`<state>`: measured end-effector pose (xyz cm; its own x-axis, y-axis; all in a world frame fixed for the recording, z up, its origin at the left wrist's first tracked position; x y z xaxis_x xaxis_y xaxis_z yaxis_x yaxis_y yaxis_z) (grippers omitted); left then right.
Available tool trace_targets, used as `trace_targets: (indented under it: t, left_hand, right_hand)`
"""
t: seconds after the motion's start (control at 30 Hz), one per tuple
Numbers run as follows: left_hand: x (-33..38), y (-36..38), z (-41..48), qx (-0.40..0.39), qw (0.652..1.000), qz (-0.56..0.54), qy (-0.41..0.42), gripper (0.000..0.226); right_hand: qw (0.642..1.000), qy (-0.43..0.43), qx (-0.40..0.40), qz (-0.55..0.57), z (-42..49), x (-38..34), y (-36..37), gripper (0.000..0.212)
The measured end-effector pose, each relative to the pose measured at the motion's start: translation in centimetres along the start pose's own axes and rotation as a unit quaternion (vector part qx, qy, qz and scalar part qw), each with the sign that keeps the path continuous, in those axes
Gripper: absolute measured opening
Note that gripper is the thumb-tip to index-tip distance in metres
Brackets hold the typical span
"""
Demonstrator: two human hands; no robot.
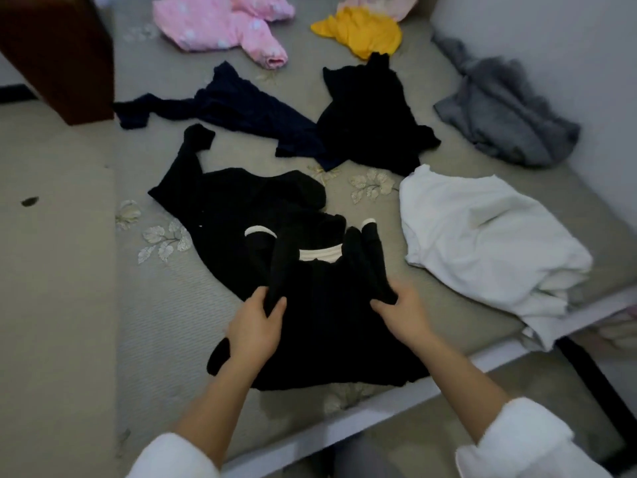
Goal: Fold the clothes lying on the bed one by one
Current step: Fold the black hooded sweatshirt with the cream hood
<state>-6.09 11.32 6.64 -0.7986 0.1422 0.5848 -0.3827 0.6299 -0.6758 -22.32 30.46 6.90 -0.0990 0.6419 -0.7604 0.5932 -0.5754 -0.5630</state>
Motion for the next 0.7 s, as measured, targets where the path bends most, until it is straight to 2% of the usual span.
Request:
trace_targets:
  t: [0.13,0.33,0.57,0.7]
  left_hand:
    - [3.0,2.7,-3.1,-0.043,0.995,0.058,0.065,0.015]
    - [12.1,7.5,-6.7,-0.091,0.979,0.088,0.162,0.009]
    - [23.1,18.3,-10.4,-0.150,0.954,0.130,0.224,0.009]
    - [29.9,24.7,-13.0,-0.156,0.947,0.136,0.247,0.013]
  right_hand:
    - [0.999,-0.012,0.032,-0.019,-4.4,1.3,-4.0,0.045]
    - [0.991,-0.006,0.119,-0.058,-7.3,4.5,-13.2,0.044]
    - [0.979,0.032,0.199,-0.023,-9.3,12.5,-25.1,0.043]
    - [0.970,0.073,0.231,0.001,-10.6,18.7,-33.2,0.040]
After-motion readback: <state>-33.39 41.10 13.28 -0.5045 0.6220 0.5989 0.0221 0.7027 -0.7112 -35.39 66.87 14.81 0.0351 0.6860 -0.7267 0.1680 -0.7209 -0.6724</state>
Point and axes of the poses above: each hand's wrist, its own z-axis towards the middle knuckle, its own y-axis out of the palm, x = y × z, the point moved 3 cm from there along z, towards the middle knuckle, and after that the axes turned 10 degrees about -y, right-handed, at the moved point
